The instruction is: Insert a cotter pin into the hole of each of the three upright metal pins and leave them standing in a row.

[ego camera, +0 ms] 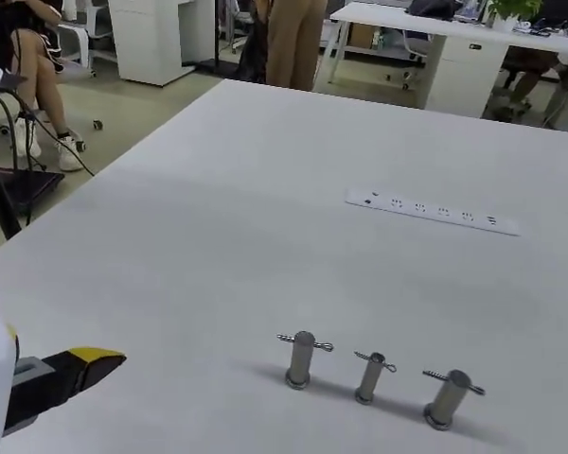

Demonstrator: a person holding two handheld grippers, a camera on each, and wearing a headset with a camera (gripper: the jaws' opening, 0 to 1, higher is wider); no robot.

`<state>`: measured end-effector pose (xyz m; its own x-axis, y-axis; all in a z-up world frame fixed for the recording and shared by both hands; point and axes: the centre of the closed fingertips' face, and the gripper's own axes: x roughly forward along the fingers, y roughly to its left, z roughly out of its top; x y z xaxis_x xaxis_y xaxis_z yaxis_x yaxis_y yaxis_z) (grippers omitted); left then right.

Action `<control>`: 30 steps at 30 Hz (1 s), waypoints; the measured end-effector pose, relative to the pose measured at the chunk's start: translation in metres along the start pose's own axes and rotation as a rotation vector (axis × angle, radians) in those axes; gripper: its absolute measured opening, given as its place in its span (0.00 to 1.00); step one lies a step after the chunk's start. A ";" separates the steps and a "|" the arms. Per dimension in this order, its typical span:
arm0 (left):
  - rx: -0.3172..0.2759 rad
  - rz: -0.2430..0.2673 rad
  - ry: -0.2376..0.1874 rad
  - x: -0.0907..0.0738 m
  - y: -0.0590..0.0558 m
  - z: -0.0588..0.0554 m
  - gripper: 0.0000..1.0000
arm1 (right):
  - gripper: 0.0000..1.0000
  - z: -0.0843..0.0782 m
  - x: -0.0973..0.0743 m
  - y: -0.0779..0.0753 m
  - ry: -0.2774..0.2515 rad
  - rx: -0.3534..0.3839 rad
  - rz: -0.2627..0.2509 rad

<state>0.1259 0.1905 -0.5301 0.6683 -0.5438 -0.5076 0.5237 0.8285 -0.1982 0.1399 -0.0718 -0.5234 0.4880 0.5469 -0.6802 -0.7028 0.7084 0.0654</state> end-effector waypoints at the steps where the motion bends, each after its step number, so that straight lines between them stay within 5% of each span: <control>1: 0.002 -0.005 0.001 0.000 0.000 0.000 0.99 | 0.94 0.000 0.000 0.000 -0.002 0.002 -0.001; 17: 0.059 -0.025 -0.011 -0.004 0.000 0.014 0.99 | 0.93 0.009 -0.005 -0.003 -0.037 0.005 -0.040; 30: 0.076 -0.086 0.017 -0.003 -0.010 0.007 0.99 | 0.92 0.006 -0.011 -0.004 -0.043 0.040 -0.068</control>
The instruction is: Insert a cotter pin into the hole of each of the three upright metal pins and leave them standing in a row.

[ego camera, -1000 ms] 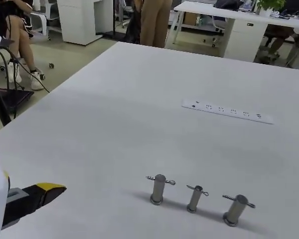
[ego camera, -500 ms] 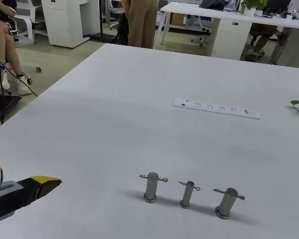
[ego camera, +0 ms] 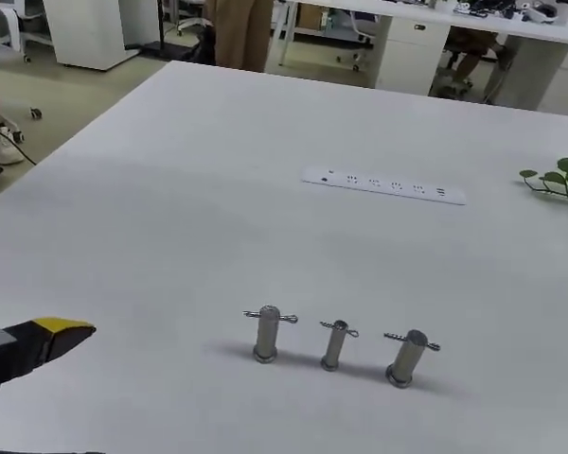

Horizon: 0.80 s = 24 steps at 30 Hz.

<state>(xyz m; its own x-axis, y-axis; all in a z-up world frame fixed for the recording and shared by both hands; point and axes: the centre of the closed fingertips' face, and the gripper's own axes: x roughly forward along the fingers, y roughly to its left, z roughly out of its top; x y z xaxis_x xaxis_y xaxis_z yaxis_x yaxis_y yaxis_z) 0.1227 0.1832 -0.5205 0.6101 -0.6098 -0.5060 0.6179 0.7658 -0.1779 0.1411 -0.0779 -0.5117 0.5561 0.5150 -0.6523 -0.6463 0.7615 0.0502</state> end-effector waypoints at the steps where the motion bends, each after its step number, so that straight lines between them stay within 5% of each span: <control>1: 0.000 0.001 0.002 0.001 0.000 0.000 0.99 | 0.92 0.000 0.000 0.000 -0.001 0.001 -0.001; 12: -0.019 -0.006 0.000 0.004 -0.001 0.000 0.99 | 0.92 -0.003 0.005 -0.001 -0.003 0.009 0.001; 24: 0.026 -0.004 0.006 0.008 -0.005 -0.001 0.95 | 0.92 -0.006 0.010 -0.001 -0.001 0.003 0.017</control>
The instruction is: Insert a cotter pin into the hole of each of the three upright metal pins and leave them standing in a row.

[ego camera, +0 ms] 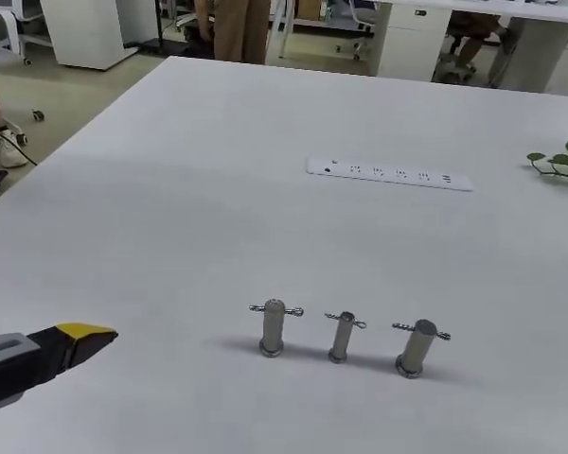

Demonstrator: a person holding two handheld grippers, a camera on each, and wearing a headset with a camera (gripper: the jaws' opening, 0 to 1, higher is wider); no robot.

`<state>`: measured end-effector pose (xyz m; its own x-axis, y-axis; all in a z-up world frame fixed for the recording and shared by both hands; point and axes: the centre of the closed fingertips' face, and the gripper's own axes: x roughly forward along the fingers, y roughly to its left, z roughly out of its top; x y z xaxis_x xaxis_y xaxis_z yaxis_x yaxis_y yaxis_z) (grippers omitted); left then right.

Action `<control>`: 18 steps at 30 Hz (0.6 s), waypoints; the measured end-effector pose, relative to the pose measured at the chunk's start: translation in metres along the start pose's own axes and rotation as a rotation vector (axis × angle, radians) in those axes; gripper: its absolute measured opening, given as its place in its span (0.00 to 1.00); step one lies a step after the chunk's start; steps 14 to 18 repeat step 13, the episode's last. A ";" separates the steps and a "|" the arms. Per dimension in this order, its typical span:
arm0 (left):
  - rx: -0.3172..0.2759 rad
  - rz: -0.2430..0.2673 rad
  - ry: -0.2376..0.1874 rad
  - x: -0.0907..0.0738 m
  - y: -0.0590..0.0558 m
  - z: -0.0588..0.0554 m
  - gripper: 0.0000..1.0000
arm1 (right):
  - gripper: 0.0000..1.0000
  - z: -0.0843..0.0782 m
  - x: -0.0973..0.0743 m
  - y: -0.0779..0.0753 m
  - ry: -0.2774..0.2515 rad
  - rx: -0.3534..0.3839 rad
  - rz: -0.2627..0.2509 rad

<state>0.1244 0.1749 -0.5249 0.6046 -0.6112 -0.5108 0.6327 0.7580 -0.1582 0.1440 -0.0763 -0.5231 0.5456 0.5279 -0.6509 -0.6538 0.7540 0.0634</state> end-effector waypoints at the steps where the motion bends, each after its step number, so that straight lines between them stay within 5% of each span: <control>1: 0.003 0.005 -0.002 0.000 0.001 0.000 0.94 | 0.92 -0.001 0.001 0.000 0.006 -0.004 0.003; 18: -0.025 0.057 -0.012 0.005 0.013 -0.005 0.94 | 0.91 -0.004 0.006 -0.001 -0.006 -0.003 0.015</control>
